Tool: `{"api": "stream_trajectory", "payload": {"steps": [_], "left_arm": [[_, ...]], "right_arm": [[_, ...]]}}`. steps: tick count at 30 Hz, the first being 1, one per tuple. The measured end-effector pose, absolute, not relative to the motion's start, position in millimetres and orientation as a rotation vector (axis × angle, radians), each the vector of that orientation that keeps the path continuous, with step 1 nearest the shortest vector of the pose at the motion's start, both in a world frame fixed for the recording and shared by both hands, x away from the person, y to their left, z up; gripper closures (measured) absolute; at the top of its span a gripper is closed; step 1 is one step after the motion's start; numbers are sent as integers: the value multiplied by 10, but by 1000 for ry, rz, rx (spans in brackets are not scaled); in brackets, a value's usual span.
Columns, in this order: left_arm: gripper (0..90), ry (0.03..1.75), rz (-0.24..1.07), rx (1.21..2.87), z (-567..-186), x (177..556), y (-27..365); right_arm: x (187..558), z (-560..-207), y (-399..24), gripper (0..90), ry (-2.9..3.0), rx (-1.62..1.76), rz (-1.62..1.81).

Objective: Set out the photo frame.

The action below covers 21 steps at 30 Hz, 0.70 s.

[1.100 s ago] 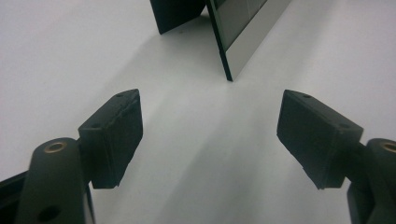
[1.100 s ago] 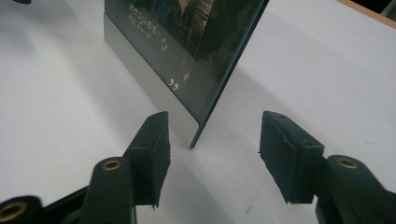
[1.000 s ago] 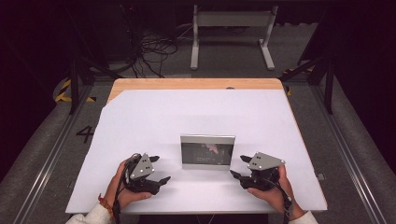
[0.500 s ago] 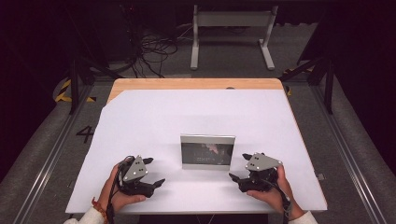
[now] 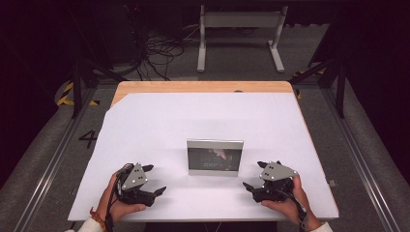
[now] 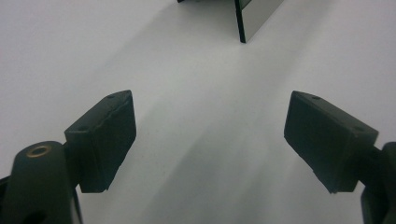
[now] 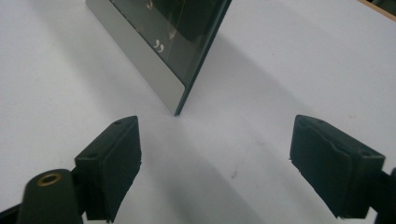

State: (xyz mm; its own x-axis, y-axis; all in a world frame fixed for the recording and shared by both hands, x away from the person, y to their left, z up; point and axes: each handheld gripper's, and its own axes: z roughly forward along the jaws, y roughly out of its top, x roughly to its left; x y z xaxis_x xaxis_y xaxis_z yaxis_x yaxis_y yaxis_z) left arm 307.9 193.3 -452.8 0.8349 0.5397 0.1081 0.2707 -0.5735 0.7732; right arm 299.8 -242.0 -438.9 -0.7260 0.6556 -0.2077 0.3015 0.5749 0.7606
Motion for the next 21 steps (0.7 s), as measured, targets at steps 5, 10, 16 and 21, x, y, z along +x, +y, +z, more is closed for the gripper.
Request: {"api": "stream_trajectory", "payload": {"steps": [5,10,16,21], "left_arm": [[170,592,436,2207,-4531,3072,1959],[172,590,442,2207,-4556,3059,2007],[170,610,452,2197,-4553,3041,2071],[168,647,445,2179,-4573,3016,2161]], "right_arm": [[2985,-4400,-2471,165,2332,774,992],[2972,-4412,-2513,162,2331,776,988],[2955,-4429,-2552,160,2329,776,984],[2932,-4458,-2609,155,2332,785,994]]}}
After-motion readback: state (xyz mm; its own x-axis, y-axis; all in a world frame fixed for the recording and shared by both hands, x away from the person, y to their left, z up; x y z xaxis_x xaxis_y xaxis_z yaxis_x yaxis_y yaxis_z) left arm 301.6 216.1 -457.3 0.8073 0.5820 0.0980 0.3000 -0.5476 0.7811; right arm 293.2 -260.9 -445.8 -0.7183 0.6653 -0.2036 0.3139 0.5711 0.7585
